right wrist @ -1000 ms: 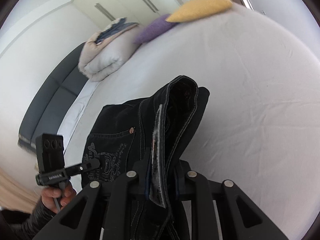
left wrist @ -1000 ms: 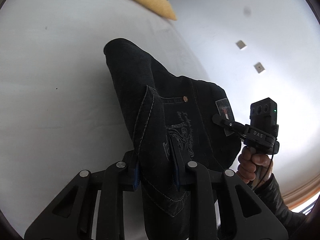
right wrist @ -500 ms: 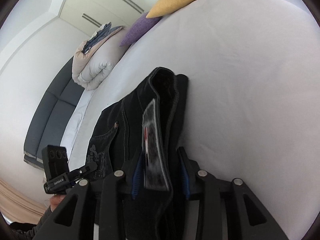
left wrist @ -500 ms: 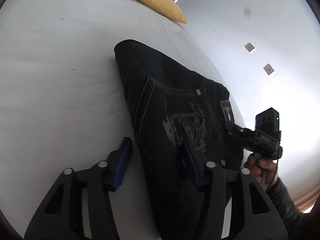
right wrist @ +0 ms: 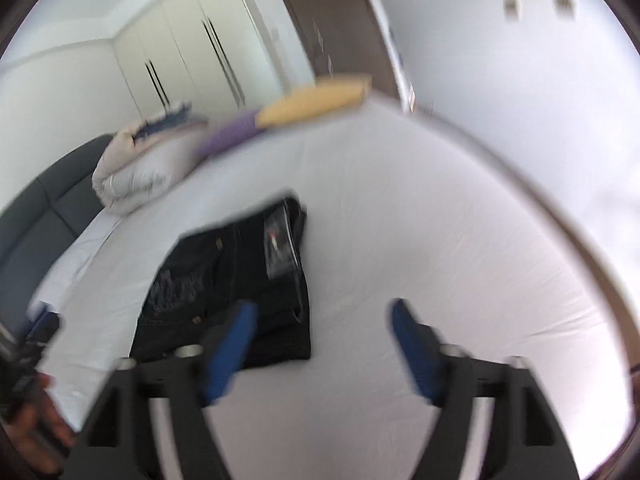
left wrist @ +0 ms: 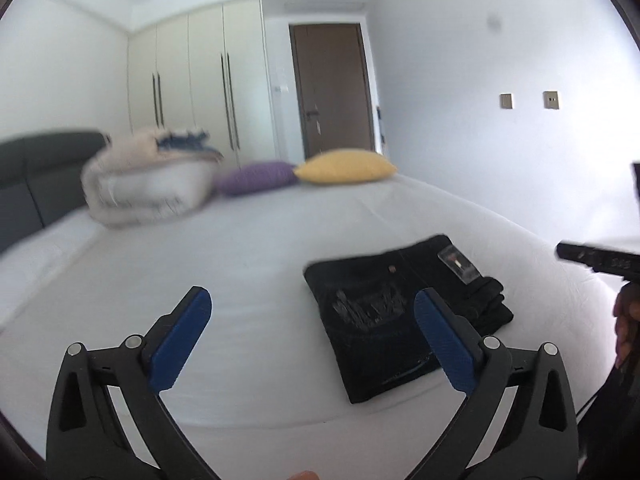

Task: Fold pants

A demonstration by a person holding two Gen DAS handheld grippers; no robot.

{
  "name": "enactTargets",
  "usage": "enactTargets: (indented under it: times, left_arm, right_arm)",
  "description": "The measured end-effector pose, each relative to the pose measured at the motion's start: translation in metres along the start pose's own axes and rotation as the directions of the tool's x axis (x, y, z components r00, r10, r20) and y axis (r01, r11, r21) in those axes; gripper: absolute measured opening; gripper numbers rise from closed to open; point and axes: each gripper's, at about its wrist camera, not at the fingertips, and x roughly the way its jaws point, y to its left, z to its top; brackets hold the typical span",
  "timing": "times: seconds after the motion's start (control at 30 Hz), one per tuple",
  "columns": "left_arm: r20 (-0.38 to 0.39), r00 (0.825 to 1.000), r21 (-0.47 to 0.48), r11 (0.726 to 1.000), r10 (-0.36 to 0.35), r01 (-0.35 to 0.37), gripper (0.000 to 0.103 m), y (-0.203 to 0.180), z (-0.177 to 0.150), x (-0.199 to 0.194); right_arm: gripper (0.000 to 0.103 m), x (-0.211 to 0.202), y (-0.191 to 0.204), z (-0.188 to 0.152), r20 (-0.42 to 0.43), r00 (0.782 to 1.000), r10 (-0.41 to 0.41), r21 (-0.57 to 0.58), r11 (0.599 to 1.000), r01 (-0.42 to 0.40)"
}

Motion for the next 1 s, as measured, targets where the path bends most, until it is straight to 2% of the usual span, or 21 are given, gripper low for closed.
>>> enactTargets:
  times: [0.03, 0.1, 0.2, 0.3, 0.37, 0.47, 0.57, 0.63, 0.73, 0.83, 1.0]
  left_arm:
    - [0.007, 1.000, 0.011, 1.000, 0.025, -0.025, 0.103, -0.005, 0.004, -0.006]
    - [0.036, 0.992, 0.046, 0.992, 0.117, -0.119, 0.103, -0.012, 0.012, -0.029]
    - [0.047, 0.990, 0.048, 0.989, 0.135, -0.137, 0.103, -0.019, 0.020, -0.045]
    - [-0.068, 0.992, -0.008, 0.994, 0.110, -0.111, 0.103, -0.013, 0.023, -0.047]
    - [-0.136, 0.983, -0.036, 0.991, 0.120, -0.126, 0.103, -0.014, 0.021, -0.049]
    - [-0.235, 0.968, -0.080, 0.991, 0.087, -0.109, 0.103, -0.013, 0.010, -0.038]
    - [-0.335, 0.940, -0.139, 0.983, 0.066, -0.118, 0.103, -0.008, -0.005, -0.025]
    - [-0.387, 0.921, -0.144, 0.982, 0.056, -0.120, 0.103, -0.009, -0.018, -0.016]
    - [-0.420, 0.905, -0.124, 0.984, 0.066, -0.129, 0.103, -0.013, -0.032, -0.007]
    - [-0.445, 0.894, -0.137, 0.983, 0.046, -0.119, 0.103, -0.015, -0.046, 0.003]
    - [-0.454, 0.890, -0.136, 0.984, 0.045, -0.119, 0.103, -0.016, -0.057, 0.009]
  right_arm:
    - [0.103, -0.020, 0.006, 0.000, 0.085, 0.996, -0.023, -0.004, 1.000, 0.023]
    - [0.103, -0.049, 0.017, 0.007, 0.198, 0.980, -0.037, -0.022, 0.999, 0.042]
    - [0.103, -0.069, 0.031, 0.020, 0.241, 0.969, -0.048, -0.055, 0.997, 0.063]
    - [0.103, -0.085, 0.040, 0.031, 0.244, 0.968, -0.055, -0.082, 0.994, 0.078]
    - [0.103, -0.095, 0.050, 0.034, 0.236, 0.971, -0.050, -0.092, 0.993, 0.073]
    - [0.103, -0.104, 0.061, 0.033, 0.186, 0.982, -0.039, -0.127, 0.990, 0.063]
    - [0.103, -0.105, 0.068, 0.023, 0.130, 0.991, -0.029, -0.145, 0.988, 0.048]
    - [0.103, -0.096, 0.067, 0.016, 0.058, 0.998, -0.037, -0.137, 0.990, 0.044]
    - [0.103, -0.086, 0.068, 0.005, -0.003, 0.999, -0.039, -0.135, 0.990, 0.038]
    - [0.103, -0.083, 0.075, -0.003, -0.018, 0.998, -0.064, -0.156, 0.986, 0.060]
    - [0.103, -0.072, 0.090, -0.013, -0.061, 0.995, -0.073, -0.198, 0.978, 0.060]
